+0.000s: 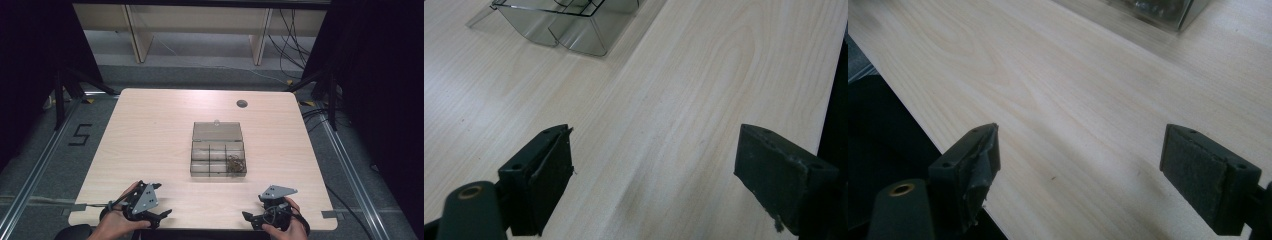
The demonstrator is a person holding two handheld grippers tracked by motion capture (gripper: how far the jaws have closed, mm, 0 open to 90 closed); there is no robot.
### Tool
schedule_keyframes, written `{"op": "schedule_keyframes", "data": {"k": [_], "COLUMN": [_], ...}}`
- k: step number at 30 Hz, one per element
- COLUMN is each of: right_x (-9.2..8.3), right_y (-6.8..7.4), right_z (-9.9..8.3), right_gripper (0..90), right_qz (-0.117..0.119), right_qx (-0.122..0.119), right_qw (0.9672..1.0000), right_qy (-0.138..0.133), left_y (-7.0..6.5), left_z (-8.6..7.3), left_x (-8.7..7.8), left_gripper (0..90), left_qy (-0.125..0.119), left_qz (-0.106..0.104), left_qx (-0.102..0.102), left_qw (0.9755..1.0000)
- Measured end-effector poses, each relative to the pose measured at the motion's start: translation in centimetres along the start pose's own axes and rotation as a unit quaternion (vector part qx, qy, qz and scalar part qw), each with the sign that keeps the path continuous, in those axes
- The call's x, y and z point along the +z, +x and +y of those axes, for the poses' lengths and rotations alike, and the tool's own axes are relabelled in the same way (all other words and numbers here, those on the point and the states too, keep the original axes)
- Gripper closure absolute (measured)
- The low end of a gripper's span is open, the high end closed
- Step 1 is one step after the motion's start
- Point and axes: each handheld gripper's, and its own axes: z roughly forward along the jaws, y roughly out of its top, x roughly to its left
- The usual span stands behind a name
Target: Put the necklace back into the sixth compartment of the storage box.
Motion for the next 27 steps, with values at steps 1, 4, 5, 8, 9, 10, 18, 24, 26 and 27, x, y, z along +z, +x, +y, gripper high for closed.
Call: {"op": "schedule_keyframes", "data": {"k": [1,4,5,8,9,10,18,24,26,27], "right_x": [0.0,0.13,0.17,0.15,0.25,0.3,0.34,0.44,0.44,0.45], "right_y": [0.0,0.13,0.11,0.58,0.57,0.59,0.74,0.94,0.94,0.94], "right_z": [0.0,-0.14,-0.18,-0.34,-0.38,-0.47,-0.62,-0.69,-0.7,-0.71], "right_gripper": [17.3,17.2,17.2,17.0,16.9,16.8,16.7,16.7,16.8,16.7], "right_qz": [0.0,0.004,-0.001,-0.018,-0.016,-0.017,-0.018,-0.017,-0.017,-0.017], "right_qx": [0.0,-0.005,-0.01,0.003,0.0,-0.002,-0.007,-0.003,-0.003,-0.003], "right_qw": [1.0,1.0,0.9999,0.9998,0.9998,0.9998,0.9998,0.9998,0.9998,0.9998], "right_qy": [0.0,-0.006,-0.001,-0.01,-0.014,-0.011,-0.005,0.0,0.001,0.001], "left_y": [0.0,0.0,-0.01,-0.03,-0.04,-0.05,-0.05,-0.04,-0.04,-0.05], "left_z": [0.0,0.0,0.0,0.01,-0.01,-0.01,0.0,0.01,0.01,0.01], "left_x": [0.0,0.0,0.0,-0.01,0.0,0.0,0.02,0.01,0.01,0.01], "left_gripper": [15.0,15.0,14.9,14.9,15.0,15.0,14.9,15.0,15.0,14.9], "left_qy": [0.0,0.0,0.0,0.001,0.0,0.0,0.001,0.001,0.001,0.001], "left_qz": [0.0,0.0,0.0,-0.004,-0.004,-0.004,-0.005,-0.005,-0.005,-0.005], "left_qx": [0.0,0.001,0.001,-0.001,0.0,-0.001,0.0,0.001,0.002,0.001], "left_qw": [1.0,1.0,1.0,1.0,1.0,1.0,1.0,1.0,1.0,1.0]}}
